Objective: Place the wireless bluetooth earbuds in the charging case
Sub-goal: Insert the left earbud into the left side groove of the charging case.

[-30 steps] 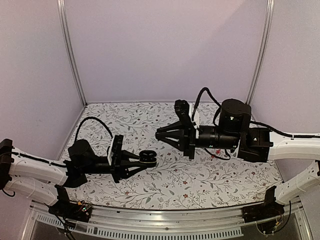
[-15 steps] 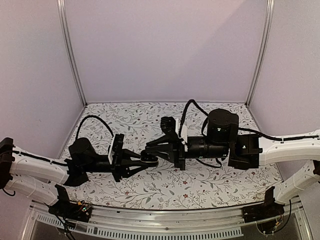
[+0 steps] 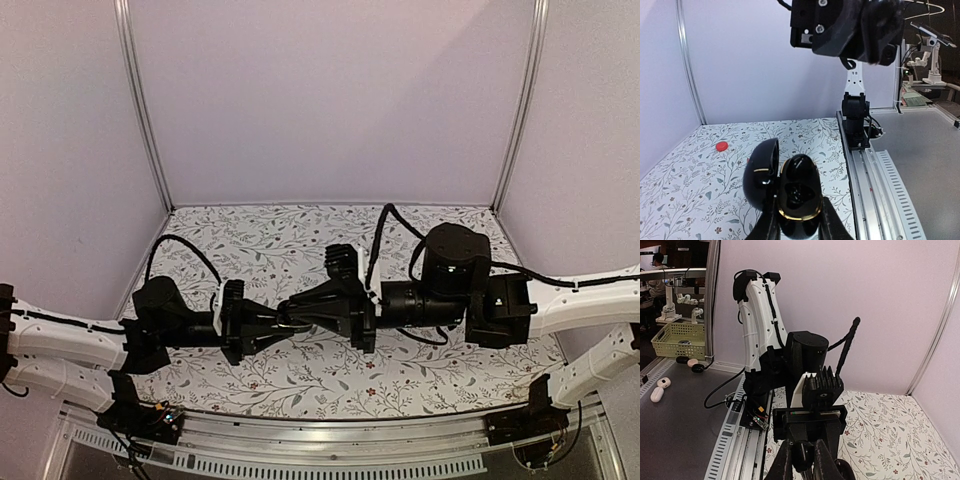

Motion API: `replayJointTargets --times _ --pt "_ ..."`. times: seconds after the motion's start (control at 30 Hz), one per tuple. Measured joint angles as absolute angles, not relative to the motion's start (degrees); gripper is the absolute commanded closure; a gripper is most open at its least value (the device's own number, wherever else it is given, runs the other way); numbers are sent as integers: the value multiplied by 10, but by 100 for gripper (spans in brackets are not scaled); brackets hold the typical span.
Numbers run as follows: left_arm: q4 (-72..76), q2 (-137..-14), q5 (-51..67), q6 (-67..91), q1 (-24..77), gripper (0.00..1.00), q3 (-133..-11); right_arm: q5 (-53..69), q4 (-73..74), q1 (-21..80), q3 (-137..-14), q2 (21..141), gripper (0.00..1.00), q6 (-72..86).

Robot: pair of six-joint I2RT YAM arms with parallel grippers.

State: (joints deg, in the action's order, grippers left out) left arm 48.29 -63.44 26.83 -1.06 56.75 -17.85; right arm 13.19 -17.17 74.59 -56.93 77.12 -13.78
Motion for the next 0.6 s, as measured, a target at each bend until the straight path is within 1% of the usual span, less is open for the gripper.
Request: replayJointTargets --times 0.27,0.6 --pt "465 -606 239 -59 581 100 -174 122 -171 762 -569 744 89 -145" --pt "459 -587 216 -90 594 100 -159 101 -168 776 -569 743 89 -162"
